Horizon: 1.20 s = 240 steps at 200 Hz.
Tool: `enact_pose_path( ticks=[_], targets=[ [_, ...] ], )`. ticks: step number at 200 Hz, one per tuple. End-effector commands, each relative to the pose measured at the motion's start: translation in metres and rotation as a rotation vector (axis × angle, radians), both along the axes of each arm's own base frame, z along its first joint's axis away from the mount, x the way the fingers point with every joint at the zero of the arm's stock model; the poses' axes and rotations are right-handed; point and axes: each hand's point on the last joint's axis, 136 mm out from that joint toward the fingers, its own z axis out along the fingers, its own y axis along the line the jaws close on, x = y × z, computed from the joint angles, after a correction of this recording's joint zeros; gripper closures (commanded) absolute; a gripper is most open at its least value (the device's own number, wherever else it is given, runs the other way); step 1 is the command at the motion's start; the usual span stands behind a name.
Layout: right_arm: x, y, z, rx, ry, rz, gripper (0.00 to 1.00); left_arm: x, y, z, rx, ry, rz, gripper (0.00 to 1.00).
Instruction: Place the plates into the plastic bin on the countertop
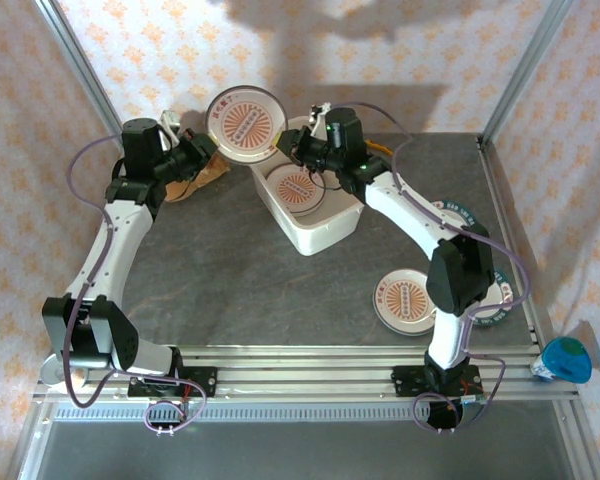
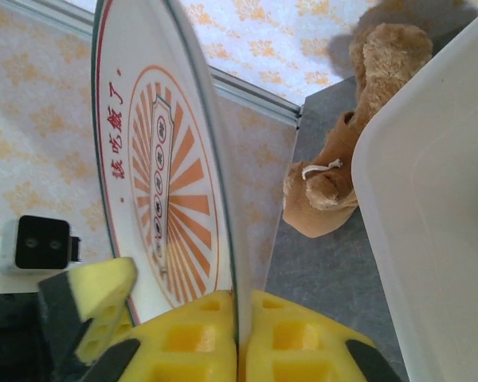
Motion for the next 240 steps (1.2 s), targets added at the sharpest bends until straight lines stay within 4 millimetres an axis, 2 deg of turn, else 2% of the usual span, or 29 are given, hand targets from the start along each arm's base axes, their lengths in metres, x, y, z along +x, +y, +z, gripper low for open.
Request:
enact_pose_path(
  ticks=[1,15,23,49,52,61,76,101,121,143,177,240],
  targets=[
    [-0.003,-0.016,0.04,0.057,-0.104,-0.063,0.99,0.005,-0.013,0.037,-0.014,-0.113,-0.049,1.0],
    [-0.002,-0.025,0.041,0.065,-0.11,-0.104,1.0,0.008,-0.017,0.035,-0.01,-0.105,-0.062,1.0],
    [-0.003,-0.031,0.041,0.07,-0.11,-0.134,1.0,0.01,-0.02,0.034,-0.006,-0.099,-0.07,0.95],
    [-0.001,-0.057,0.038,0.077,-0.104,-0.251,1.0,0.017,-0.028,0.034,0.009,-0.096,-0.094,0.62],
    [-0.001,-0.062,0.037,0.076,-0.102,-0.266,1.0,0.018,-0.029,0.034,0.012,-0.094,-0.095,0.55],
    [0.0,-0.071,0.033,0.066,-0.098,-0.307,1.0,0.02,-0.028,0.035,0.028,-0.094,-0.094,0.47],
    [0.0,-0.088,0.024,0.036,-0.073,-0.381,1.0,0.023,-0.024,0.036,0.074,-0.091,-0.08,0.39],
    [0.0,-0.119,-0.004,0.007,-0.006,-0.523,1.0,0.025,-0.017,0.033,0.15,-0.076,-0.07,0.36],
    [0.001,-0.13,-0.032,-0.058,0.072,-0.579,1.0,0.03,-0.013,0.022,0.181,-0.045,-0.063,0.35],
    [0.007,-0.129,-0.061,-0.121,0.159,-0.594,1.0,0.035,-0.009,0.005,0.197,0.003,-0.06,0.35],
    [0.017,-0.128,-0.093,-0.158,0.236,-0.63,1.0,0.035,-0.001,-0.019,0.231,0.069,-0.048,0.35],
    [0.036,-0.101,-0.146,-0.184,0.393,-0.589,1.0,0.022,0.021,-0.05,0.254,0.149,0.001,0.35]
  ],
)
